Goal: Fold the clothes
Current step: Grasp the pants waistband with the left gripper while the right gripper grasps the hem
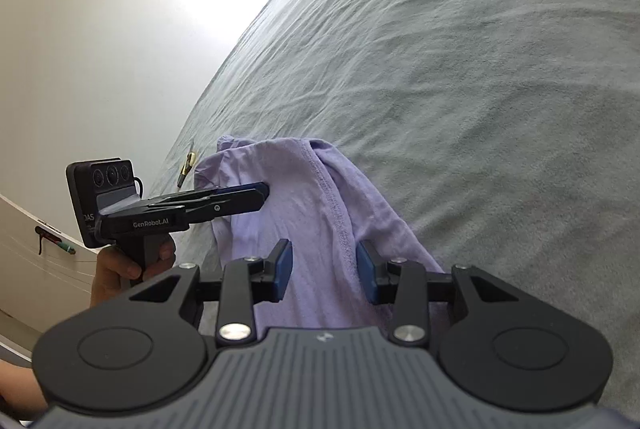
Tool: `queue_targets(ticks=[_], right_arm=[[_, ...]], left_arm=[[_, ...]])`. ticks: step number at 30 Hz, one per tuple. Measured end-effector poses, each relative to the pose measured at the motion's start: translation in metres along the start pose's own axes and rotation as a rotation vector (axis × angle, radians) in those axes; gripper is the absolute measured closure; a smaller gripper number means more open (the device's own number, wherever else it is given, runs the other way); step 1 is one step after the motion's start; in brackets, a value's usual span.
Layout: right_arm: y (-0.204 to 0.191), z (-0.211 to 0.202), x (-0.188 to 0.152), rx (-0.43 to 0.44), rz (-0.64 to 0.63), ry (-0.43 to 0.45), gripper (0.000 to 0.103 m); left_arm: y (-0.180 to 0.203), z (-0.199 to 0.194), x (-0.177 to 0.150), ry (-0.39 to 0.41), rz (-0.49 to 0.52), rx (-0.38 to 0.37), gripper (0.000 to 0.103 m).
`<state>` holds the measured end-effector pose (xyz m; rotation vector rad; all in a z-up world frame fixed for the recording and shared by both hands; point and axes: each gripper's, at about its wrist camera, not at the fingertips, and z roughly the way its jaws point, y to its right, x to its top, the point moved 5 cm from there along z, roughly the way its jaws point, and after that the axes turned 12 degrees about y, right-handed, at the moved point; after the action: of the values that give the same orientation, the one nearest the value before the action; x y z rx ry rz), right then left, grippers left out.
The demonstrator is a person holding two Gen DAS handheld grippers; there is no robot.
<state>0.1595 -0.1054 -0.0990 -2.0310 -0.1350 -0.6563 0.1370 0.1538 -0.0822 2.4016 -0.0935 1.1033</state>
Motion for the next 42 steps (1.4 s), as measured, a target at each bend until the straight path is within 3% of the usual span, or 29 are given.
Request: queue_targets(ticks=[10,17,22,25,29,34,42], right_arm=[[-0.014,0.068,0.019,0.185,0.117,-0.087,0.062],[-0.023,0.105,0.039,0.219,0.201,-0.020,0.061],[-0.023,0.111,0.051,0.196,0.248,0.052,0.061],[-0.021,0.100,0.052,0.185,0.262,0.100,0.061],[-0.014,0.087,0.047,0.140,0.272,0.133,0.061],[-0.020,0.091,0.037,0.096,0.259,0.142,0.062],[-0.023,0.092,0.033,0.043,0.243,0.142,0.062]], left_arm=[[-0.027,-0.008,0.015,0.047,-0.057,0.087,0.061],[-0.040,-0.016,0.020,0.060,-0.082,0.109,0.061],[-0.057,-0.033,0.028,0.102,-0.114,0.131,0.061],[-0.081,-0.056,0.037,0.173,-0.185,0.160,0.061],[-0.117,-0.088,0.043,0.268,-0.287,0.251,0.061],[-0.150,-0.106,0.039,0.310,-0.404,0.348,0.061],[-0.154,-0.080,0.043,0.300,-0.415,0.291,0.063]])
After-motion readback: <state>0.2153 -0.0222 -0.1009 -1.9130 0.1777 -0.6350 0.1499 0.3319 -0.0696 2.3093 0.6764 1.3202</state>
